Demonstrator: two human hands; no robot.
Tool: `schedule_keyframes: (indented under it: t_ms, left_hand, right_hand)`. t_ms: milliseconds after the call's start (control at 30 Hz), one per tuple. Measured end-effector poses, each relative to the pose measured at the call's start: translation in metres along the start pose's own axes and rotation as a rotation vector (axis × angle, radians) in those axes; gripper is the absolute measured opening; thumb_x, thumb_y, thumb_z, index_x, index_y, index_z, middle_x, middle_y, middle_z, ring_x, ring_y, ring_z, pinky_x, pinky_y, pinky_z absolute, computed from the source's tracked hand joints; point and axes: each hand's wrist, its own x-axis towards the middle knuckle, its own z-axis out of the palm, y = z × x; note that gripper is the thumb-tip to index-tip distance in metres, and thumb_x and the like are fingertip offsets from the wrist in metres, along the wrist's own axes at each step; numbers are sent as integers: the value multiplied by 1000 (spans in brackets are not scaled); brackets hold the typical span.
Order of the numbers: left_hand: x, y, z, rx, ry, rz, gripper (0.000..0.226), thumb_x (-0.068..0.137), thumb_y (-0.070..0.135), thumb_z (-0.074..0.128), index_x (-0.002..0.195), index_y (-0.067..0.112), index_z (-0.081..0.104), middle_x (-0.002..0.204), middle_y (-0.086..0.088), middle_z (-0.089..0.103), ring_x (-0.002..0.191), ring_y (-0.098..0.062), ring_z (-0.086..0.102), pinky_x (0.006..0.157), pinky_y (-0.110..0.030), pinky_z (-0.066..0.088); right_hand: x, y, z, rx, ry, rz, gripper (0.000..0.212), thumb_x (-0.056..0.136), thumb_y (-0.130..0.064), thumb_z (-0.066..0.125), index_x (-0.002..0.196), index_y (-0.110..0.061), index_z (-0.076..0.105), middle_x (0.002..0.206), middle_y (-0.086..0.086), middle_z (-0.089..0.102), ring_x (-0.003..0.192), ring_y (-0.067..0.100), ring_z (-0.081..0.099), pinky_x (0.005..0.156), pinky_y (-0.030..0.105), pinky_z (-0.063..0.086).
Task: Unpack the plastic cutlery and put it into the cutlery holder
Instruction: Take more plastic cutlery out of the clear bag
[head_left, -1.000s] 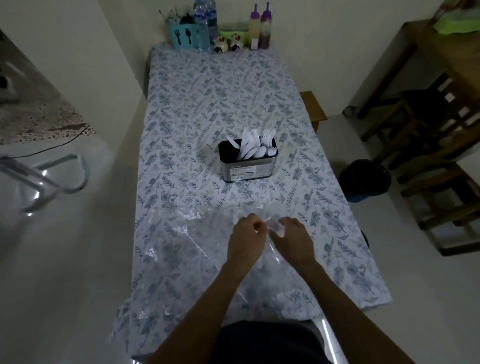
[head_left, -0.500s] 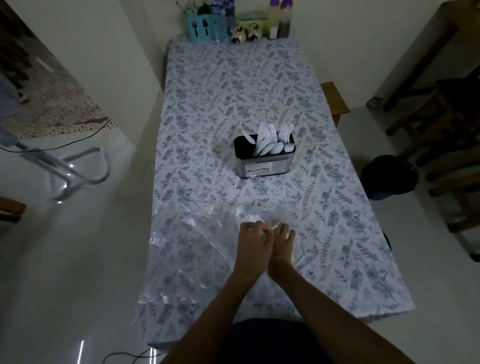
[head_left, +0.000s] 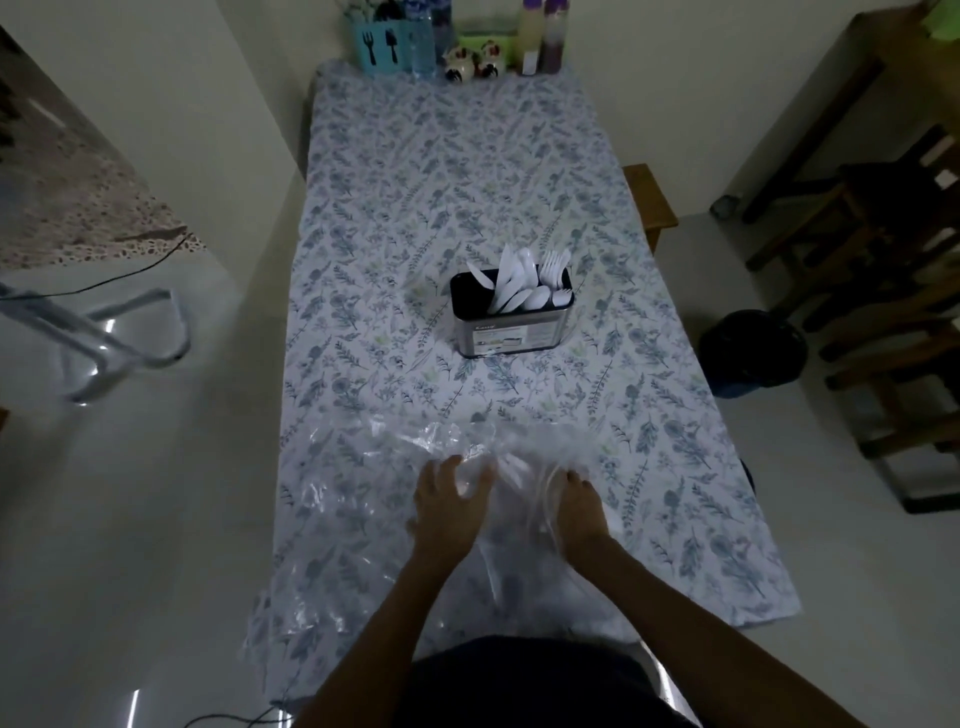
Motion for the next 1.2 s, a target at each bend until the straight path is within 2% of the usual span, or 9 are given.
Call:
schedule_keyframes:
  t_ms: [133,200,267,400,533,700,933,1067,1200]
  left_hand:
    - [2,-24,0,112,-2,59,89,83,85,44,149,27,38,165,-8,24,152,-33,21,118,-60,25]
    - [6,-30,0,167,-35,67,93,82,79,54,154,24,34,169,-8,13,154,-33,14,120,-62,21]
    - [15,-34,-5,230,-27,66,98,78,86,47,155,27,32,170,-4,10,155,-32,13,117,-68,20]
    - [55,-51,-32,440,-16,203,98,76,92,41,151,29,37,169,-2,16,155,-31,16,113,-75,21]
    - [107,-48,-91,673,2,263,90,80,85,49,153,35,36,171,-1,11,155,-32,15,115,-69,20]
    - [115,-22,-112,585,146,218,80,89,70,56,152,25,40,167,-13,21,150,-39,26,115,-65,26]
    - [37,-65,-40,619,-158,276,94,84,83,45,160,38,14,171,-1,-14,157,-29,-9,116,-71,11]
    - [35,-89,-67,642,-270,443,88,80,88,42,156,46,22,168,11,-19,156,-18,-17,120,-63,3]
    - [44,-104,-91,609,-296,549,56,94,74,40,145,51,41,166,24,-10,154,-3,-14,123,-57,3]
  right_hand:
    - [-7,19,3,3,14,-42,52,103,-18,41,147,8,30,137,24,53,119,34,61,98,39,53]
    - [-9,29,5,52,-3,-31,57,100,-40,46,143,-3,34,132,16,56,111,31,64,90,39,54]
    - [-10,42,7,80,18,-7,66,93,-53,55,140,-10,37,126,11,59,104,29,66,84,38,54]
    - [-21,70,4,84,9,56,68,94,-50,57,142,-8,34,126,10,61,104,27,68,83,37,54]
    - [-24,81,-2,164,17,122,62,93,-51,58,135,-10,37,121,7,60,103,26,66,75,33,47]
    - [-11,64,-10,293,48,185,60,93,-43,60,134,-7,35,122,9,60,106,28,65,83,38,51]
    - [15,17,-12,504,46,265,76,92,-47,62,144,-2,30,131,16,57,114,35,63,90,43,53]
    - [21,6,-8,504,54,305,78,91,-49,63,145,-4,29,132,14,58,114,33,64,90,43,54]
    - [26,-5,-3,465,53,322,81,95,-41,59,153,0,18,144,17,48,126,33,56,99,43,49]
